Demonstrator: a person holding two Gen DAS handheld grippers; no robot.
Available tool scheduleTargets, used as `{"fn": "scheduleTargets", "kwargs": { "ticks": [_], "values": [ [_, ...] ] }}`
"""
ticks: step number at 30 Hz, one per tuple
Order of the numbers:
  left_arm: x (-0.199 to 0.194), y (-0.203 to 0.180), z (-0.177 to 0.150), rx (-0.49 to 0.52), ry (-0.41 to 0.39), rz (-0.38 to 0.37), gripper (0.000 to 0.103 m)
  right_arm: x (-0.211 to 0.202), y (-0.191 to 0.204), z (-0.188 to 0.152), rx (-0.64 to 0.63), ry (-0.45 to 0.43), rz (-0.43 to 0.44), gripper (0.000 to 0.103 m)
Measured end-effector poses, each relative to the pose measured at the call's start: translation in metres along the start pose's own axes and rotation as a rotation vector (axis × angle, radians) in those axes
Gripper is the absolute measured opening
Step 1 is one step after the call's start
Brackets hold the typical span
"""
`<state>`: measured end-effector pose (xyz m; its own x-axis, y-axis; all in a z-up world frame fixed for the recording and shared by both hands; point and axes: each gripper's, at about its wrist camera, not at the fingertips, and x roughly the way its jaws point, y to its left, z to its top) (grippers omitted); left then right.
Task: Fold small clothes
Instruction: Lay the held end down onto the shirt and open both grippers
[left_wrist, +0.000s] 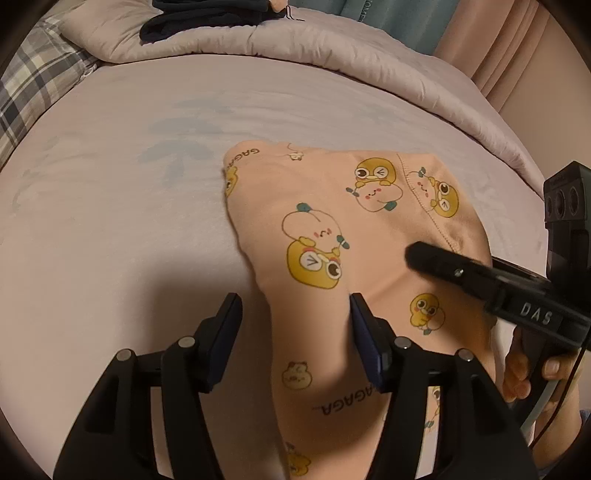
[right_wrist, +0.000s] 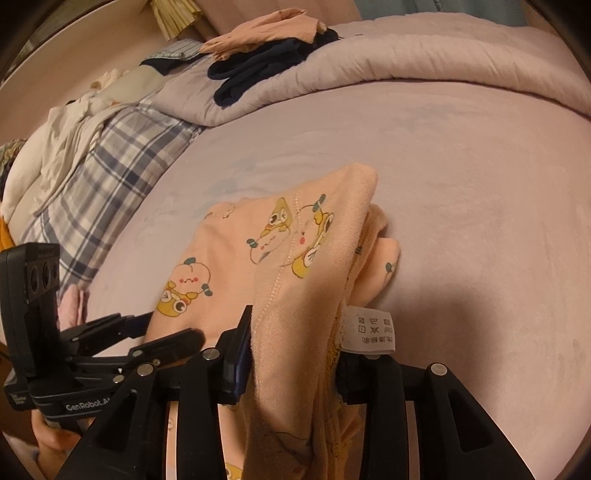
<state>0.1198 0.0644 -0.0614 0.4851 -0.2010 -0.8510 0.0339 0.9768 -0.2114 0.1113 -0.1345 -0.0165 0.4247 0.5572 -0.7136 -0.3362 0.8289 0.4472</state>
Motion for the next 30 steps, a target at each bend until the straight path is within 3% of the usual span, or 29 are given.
{"fn": "scheduleTargets", "kwargs": {
  "ticks": [10,14,30],
  "values": [
    [-0.011,0.005,-0.008,-0.005,-0.006,0.027,0.064,-0.015,-0.01,-0.004,0.039,-0.023,-0.039,0.037],
    [-0.01,0.009,-0.008,-0.014,-0.003,0.038,0.067,-0.013,-0.007,-0.005,0.02,-0.008,-0.078,0.045],
    [-0.023,0.012,-0.031,-0.045,0.0,0.074,0.069,-0.026,0.005,-0.023,-0.058,0.008,-0.141,0.045]
  ]
}}
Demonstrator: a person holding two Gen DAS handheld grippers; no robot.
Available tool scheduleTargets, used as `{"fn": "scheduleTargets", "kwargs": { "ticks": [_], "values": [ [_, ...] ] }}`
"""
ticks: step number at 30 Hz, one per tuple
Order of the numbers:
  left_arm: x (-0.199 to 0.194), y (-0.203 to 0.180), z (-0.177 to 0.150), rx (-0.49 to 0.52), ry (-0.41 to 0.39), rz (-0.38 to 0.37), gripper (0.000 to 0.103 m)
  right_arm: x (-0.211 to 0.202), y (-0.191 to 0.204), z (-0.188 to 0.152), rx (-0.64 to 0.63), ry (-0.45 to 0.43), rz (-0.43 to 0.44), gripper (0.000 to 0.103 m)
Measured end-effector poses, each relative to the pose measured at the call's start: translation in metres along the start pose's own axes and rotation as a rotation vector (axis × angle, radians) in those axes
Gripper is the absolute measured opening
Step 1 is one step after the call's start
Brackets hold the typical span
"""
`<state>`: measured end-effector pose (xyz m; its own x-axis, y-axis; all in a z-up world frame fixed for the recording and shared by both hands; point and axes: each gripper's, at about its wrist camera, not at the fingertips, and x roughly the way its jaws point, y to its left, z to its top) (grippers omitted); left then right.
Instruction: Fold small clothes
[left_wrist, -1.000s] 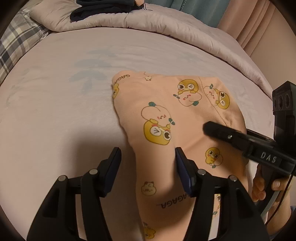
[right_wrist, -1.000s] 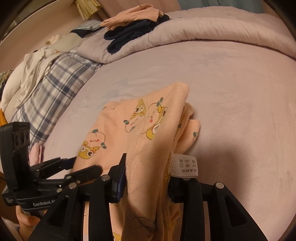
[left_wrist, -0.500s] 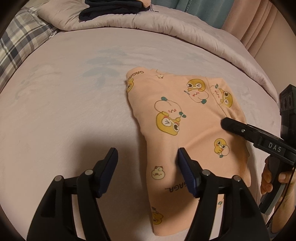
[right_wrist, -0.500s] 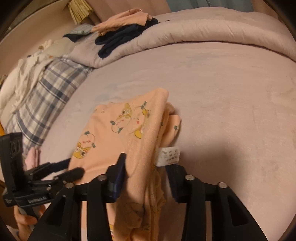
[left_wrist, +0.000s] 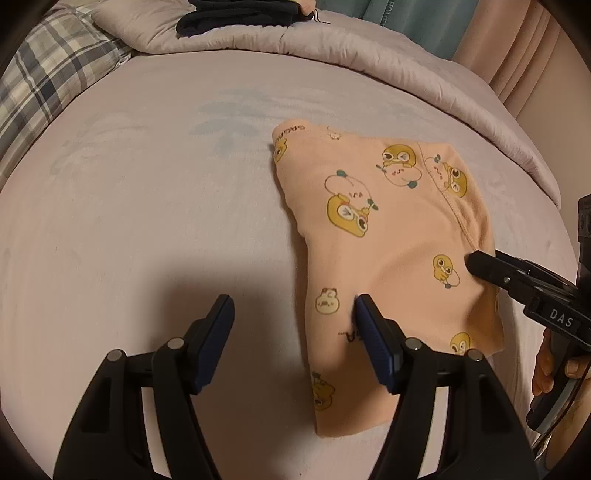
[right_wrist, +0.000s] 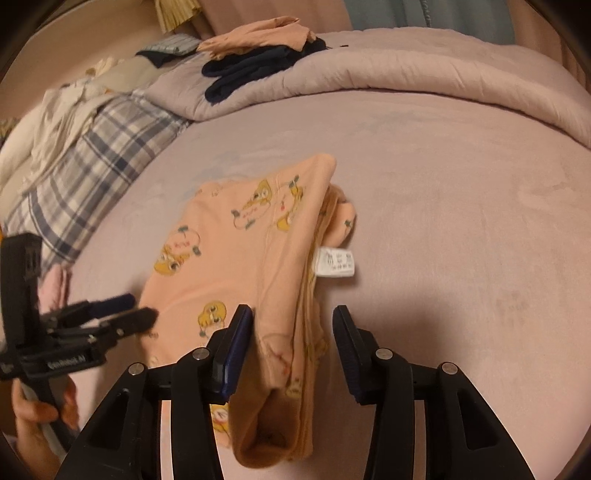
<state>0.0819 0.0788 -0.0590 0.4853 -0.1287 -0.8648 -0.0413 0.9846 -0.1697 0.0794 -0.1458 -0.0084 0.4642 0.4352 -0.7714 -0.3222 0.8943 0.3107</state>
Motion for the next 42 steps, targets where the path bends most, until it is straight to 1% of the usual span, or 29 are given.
{"fn": "scheduleTargets", "kwargs": {
  "ticks": [3,7,20,31,39,42],
  "values": [
    [0.002,0.001,0.0,0.003,0.001,0.01,0.071,0.001,-0.001,0.001,0.01,0.003,-0.005,0.045],
    [0.001,0.004,-0.003,-0.009,0.001,0.003,0.072,0.0,-0.002,-0.001,0.031,0.009,0.0,0.045],
    [-0.006,0.006,-0.014,-0.004,0.009,0.019,0.072,-0.006,0.001,-0.009,0.017,0.011,-0.028,0.045],
    [-0.009,0.007,-0.025,-0.011,0.02,0.026,0.072,-0.012,0.0,-0.016,0.026,0.024,-0.032,0.045],
    [-0.012,0.007,-0.036,-0.02,0.043,0.042,0.072,-0.017,-0.001,-0.023,0.022,0.033,-0.036,0.045],
    [-0.014,0.006,-0.041,-0.02,0.05,0.052,0.07,-0.018,-0.002,-0.026,0.026,0.037,-0.035,0.045]
  ]
}}
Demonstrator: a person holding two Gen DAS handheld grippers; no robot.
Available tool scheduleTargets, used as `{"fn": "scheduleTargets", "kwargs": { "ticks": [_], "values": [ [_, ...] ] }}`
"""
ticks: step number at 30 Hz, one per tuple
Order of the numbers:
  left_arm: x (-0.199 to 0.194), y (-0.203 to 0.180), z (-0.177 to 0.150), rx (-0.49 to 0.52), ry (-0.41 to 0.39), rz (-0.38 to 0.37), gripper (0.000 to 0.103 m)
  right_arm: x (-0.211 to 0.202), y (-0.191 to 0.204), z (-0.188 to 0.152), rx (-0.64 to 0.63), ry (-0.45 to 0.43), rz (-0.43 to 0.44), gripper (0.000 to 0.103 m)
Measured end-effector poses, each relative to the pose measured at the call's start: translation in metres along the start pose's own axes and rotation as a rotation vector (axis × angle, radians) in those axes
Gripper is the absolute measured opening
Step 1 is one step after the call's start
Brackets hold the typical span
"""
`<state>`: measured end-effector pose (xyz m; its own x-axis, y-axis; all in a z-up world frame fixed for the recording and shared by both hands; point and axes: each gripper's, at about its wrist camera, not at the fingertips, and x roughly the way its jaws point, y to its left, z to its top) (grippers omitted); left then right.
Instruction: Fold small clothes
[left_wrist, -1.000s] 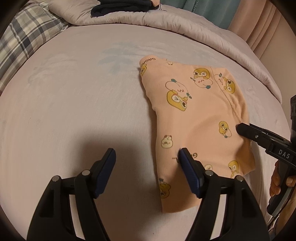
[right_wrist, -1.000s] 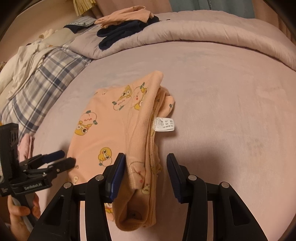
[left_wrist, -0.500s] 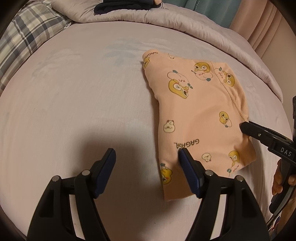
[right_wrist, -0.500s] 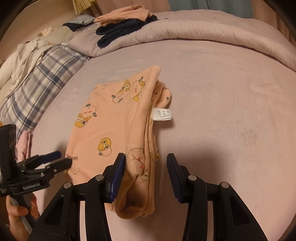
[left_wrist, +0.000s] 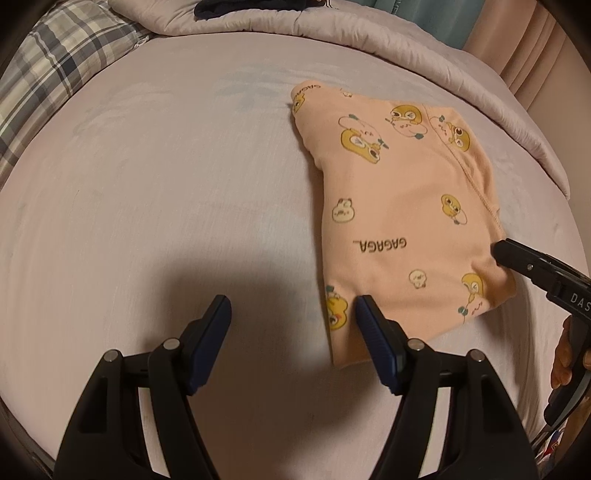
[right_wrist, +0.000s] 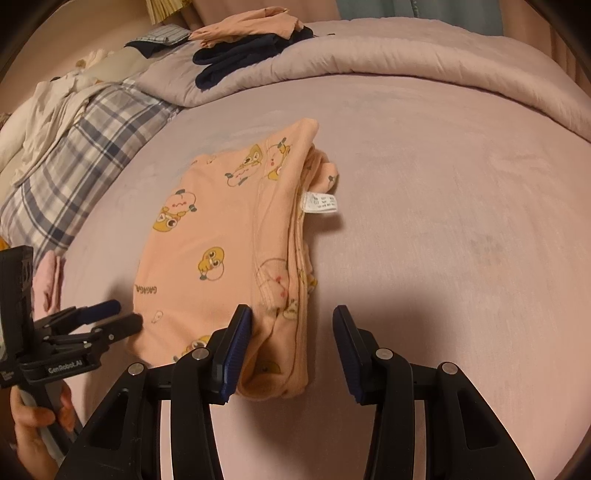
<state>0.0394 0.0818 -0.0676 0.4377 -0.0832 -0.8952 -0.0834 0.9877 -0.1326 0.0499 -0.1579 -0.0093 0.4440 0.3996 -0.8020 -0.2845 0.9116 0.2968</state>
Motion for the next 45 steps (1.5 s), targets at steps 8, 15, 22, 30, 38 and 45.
{"fn": "scheduleTargets", "kwargs": {
  "ticks": [8,15,22,30,38,45],
  "values": [
    [-0.01,-0.003,-0.01,0.006,0.001,0.015,0.07,-0.008,0.003,-0.009,-0.022,0.004,-0.011,0.045],
    [-0.018,-0.01,-0.015,0.019,-0.004,0.024,0.07,-0.016,0.007,-0.014,-0.043,-0.003,-0.005,0.045],
    [-0.028,-0.02,-0.014,0.016,-0.016,0.017,0.077,-0.028,0.017,-0.019,-0.078,-0.029,0.002,0.061],
    [-0.044,-0.027,-0.015,0.001,-0.037,0.031,0.087,-0.044,0.029,-0.021,-0.128,-0.073,-0.012,0.071],
    [-0.072,-0.032,-0.015,-0.016,-0.085,0.08,0.103,-0.064,0.039,-0.025,-0.138,-0.11,-0.011,0.08],
    [-0.105,-0.041,-0.014,-0.022,-0.126,0.036,0.102,-0.08,0.051,-0.031,-0.156,-0.128,-0.008,0.097]
  ]
}}
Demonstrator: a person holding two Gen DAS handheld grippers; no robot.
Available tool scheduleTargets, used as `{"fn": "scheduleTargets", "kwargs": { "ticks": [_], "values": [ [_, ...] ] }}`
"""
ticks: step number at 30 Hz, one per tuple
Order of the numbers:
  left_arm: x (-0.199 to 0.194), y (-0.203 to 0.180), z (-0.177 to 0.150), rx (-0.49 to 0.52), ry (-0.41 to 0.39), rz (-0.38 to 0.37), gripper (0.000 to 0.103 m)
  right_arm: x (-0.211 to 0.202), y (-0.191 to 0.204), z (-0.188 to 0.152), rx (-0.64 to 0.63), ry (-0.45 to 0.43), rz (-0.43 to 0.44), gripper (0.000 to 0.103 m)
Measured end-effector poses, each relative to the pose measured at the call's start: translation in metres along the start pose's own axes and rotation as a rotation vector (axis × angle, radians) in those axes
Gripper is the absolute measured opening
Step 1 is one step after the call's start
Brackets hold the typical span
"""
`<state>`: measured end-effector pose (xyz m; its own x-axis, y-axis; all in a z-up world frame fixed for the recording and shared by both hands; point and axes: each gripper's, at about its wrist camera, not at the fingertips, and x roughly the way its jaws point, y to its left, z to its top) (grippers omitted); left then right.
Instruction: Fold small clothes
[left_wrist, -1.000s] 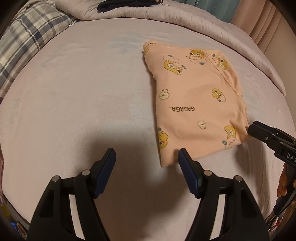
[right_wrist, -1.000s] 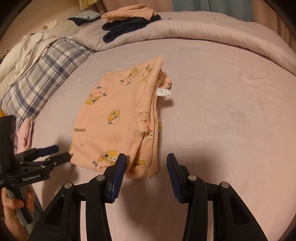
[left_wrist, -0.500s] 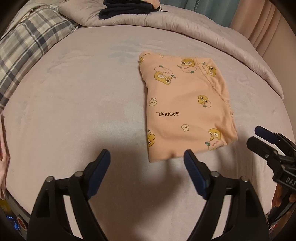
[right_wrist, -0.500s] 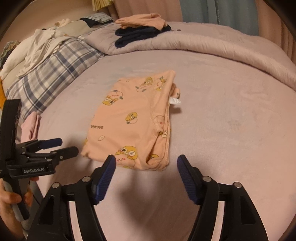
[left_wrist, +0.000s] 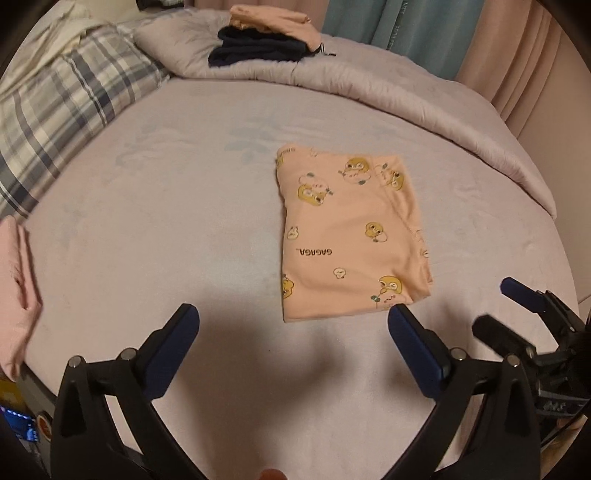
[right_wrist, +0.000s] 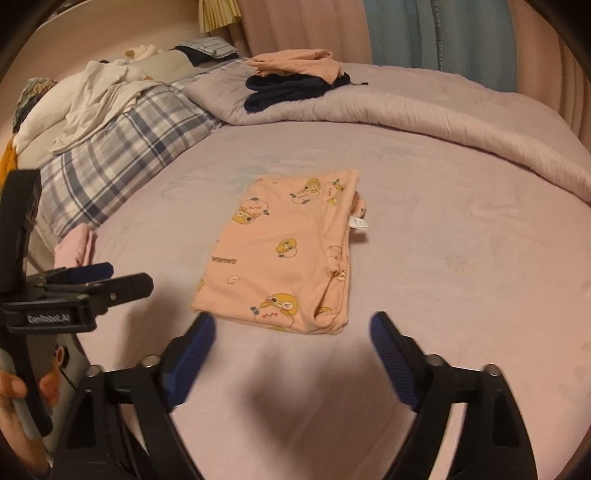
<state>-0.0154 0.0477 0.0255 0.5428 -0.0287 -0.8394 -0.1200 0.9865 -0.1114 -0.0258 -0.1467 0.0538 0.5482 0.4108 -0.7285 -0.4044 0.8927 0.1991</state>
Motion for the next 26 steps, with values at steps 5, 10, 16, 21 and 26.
{"fn": "scheduleTargets", "kwargs": {
  "ticks": [5,10,16,21,26],
  "values": [
    [-0.02,-0.009,0.003,0.029,-0.027,0.014,0.102,-0.014,0.006,0.002,-0.004,-0.034,0.018,0.102],
    [-0.033,-0.016,0.001,0.063,-0.057,0.05,0.102,-0.028,0.012,0.006,-0.015,-0.085,0.009,0.102],
    [-0.044,-0.019,-0.001,0.061,-0.078,0.058,0.102,-0.037,0.015,0.012,-0.011,-0.118,0.018,0.102],
    [-0.05,-0.02,0.0,0.067,-0.105,0.104,0.102,-0.036,0.015,0.013,0.002,-0.122,0.022,0.102],
    [-0.048,-0.019,0.001,0.064,-0.108,0.128,0.102,-0.036,0.014,0.014,0.007,-0.118,0.038,0.102]
  ]
}}
